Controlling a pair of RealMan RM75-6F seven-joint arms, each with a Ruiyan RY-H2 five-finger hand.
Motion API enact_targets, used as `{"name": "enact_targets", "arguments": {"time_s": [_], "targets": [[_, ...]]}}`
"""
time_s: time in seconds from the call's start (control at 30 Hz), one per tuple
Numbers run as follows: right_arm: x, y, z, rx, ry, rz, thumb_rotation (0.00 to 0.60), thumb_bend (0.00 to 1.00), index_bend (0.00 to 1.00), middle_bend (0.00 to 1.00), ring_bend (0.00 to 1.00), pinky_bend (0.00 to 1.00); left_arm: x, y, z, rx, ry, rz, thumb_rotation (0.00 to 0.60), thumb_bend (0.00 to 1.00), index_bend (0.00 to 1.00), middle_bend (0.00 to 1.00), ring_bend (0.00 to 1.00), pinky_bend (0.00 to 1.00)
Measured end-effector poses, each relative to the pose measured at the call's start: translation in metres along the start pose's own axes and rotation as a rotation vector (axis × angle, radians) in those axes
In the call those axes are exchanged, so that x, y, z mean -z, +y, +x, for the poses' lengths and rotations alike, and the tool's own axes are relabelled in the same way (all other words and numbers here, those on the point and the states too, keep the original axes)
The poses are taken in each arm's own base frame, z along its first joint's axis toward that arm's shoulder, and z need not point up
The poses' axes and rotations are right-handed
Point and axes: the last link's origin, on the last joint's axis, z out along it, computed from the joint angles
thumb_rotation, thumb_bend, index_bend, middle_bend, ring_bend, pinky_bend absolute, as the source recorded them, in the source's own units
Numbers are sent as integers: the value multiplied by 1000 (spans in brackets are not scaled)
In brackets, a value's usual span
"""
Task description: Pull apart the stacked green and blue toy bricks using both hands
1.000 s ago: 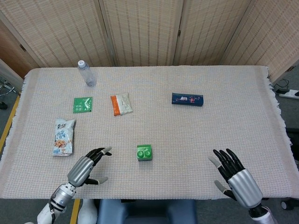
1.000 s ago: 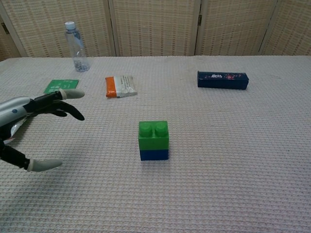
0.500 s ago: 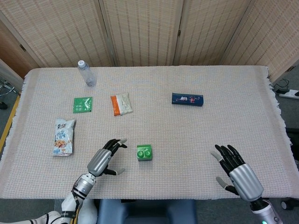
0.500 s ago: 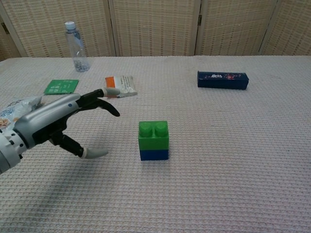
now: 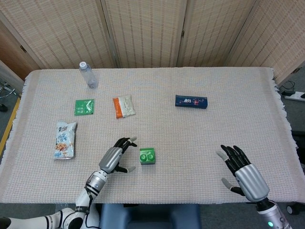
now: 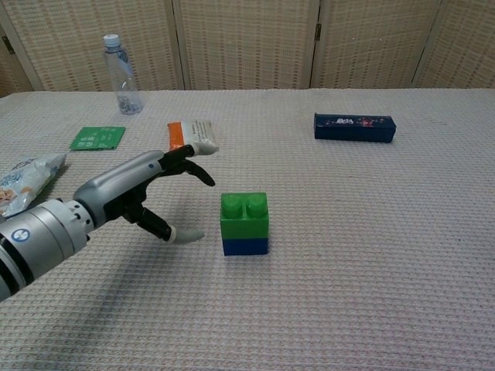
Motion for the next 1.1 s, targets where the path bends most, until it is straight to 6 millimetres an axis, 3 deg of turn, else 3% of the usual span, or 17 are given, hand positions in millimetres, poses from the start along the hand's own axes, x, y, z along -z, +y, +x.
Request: {"name": "enact_targets", "arguments": {"time_s": [0.63,0.93,1.1], "targets": [[-3,6,3,-10,-22,-36,600,360,0,0,0,0,-18,9,-18,4,-47,7,600,242,64,289,87,24],[-3,6,3,-11,-31,-40,600,360,0,0,0,0,-23,9,-27,-6,-21,13,600,242,205,367,140,18],[-3,7,4,-11,-31,-42,600,361,0,0,0,0,-26,9,-32,-8,-8,15,600,244,303,459,207,16]]}}
